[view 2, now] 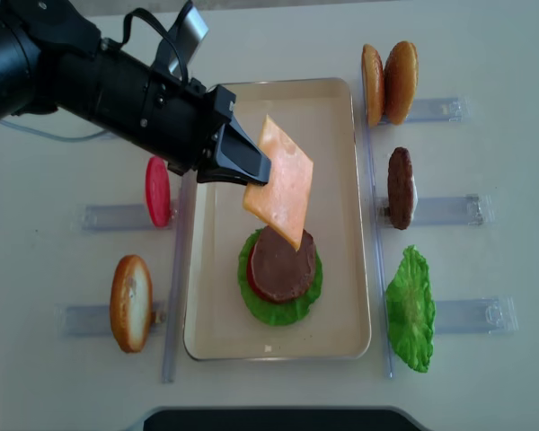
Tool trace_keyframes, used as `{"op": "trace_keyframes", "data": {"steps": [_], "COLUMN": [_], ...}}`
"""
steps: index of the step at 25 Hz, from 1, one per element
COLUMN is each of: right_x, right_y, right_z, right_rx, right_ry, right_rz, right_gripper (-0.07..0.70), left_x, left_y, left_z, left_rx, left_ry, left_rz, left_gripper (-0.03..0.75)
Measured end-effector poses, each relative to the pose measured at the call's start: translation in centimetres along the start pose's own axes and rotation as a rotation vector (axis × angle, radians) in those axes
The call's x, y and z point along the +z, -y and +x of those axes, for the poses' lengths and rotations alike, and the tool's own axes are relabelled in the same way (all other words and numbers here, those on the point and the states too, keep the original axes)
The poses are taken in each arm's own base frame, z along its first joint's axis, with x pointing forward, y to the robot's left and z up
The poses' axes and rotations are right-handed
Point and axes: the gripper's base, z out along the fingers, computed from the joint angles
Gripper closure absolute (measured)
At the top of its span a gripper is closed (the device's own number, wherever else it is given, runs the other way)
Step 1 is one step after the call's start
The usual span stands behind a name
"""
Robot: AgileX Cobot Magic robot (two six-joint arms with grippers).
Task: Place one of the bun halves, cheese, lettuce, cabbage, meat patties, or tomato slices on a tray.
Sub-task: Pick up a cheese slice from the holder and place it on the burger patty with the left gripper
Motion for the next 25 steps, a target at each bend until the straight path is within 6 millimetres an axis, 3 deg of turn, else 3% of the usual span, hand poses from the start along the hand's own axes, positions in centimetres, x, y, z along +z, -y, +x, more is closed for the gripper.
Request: {"op": "trace_keyframes", "data": {"steps": [9, 19, 25], "right_x": [0.0, 0.0, 0.0], "right_y": [0.0, 0.0, 0.0], "right_z": [0.0, 0.0, 0.0], "right_rx": [0.0, 0.0, 0.0], "right_ry": [0.0, 0.0, 0.0], "right_rz": [0.0, 0.0, 0.0], "right_gripper": [0.045, 0.045, 0.045], "left_x": [1.4, 5.9, 6.0], "left_y": [-1.3, -2.6, -2.6], "left_z": [-0.5, -0.2, -0.1], "left_rx": [0.039, -0.014, -0.046], "left_ry": [-0.029, -0.126, -0.133], "left_rz": [0.012, 0.008, 0.002], "left_gripper": [0.696, 0.696, 0.696]}}
